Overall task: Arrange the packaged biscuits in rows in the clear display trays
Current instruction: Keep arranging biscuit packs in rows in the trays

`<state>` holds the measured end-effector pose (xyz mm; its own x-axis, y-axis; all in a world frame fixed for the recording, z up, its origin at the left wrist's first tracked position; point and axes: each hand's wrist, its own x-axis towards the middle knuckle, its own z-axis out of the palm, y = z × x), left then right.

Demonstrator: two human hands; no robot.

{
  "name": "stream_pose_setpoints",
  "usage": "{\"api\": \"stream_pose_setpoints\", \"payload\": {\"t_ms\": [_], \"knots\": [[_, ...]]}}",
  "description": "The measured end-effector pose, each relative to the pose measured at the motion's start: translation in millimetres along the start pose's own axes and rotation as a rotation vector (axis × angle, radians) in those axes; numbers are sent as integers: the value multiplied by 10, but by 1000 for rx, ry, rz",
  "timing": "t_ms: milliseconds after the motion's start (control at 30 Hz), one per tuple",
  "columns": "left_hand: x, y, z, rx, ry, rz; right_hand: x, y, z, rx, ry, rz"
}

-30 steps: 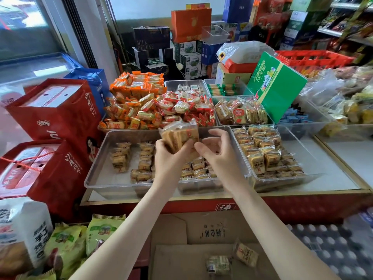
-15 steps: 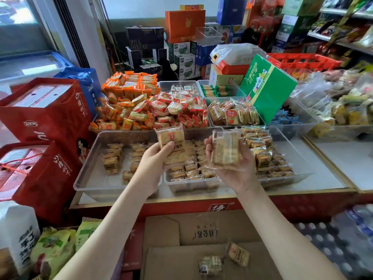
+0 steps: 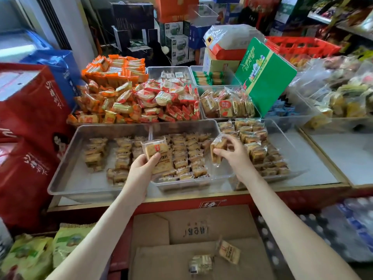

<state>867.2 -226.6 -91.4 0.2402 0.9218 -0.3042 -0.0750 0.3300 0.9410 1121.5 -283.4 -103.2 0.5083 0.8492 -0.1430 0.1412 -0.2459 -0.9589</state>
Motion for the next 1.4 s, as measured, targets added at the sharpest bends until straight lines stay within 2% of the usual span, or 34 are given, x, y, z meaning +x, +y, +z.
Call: {"api": "stream_pose_setpoints", "payload": {"t_ms": [100,200,300,400,500,567,667,733,833,933,1067,1200,1267,1333,1400], "knots": [[252,-154,-20,198,76,43,401,108,58,-272,123,55],[526,-348,-49,297,123,85,852,402,269,-516,162,150],[685,-554,-18,334,123,129,1185,762,499,-566,147,205],[728,-727,-7,373,84,176,1350,1042,642,-623,122,155],[748,-853,-32,399,49,186,1478,1246,694,-824,1,87],[758,-889,-37,395,40,195,1520,1271,704,-1064,-89,68],[780,-890,-11,366,25,239,1606,1236,698,-1491,-94,-157],[813,-893,11,345,13,267,1722,1236,690,-1617,-93,-243],[875,-937,30,330,20,284,1920,1219,707,-1719,-140,-246],[918,-998,35,323,34,277,2085,1251,751,-1629,-161,-224],[934,-957,58,291,25,246,2164,1214,779,-1680,-125,-310],[920,-825,73,228,17,132,2054,925,681,-1643,-252,-205],[901,-763,55,243,-13,60,1849,620,642,-1439,-288,-215],[879,-713,9,321,-100,7,1502,264,632,-971,-315,-198],[849,-660,-43,385,-219,-26,1037,-45,661,-594,-458,-187]]}}
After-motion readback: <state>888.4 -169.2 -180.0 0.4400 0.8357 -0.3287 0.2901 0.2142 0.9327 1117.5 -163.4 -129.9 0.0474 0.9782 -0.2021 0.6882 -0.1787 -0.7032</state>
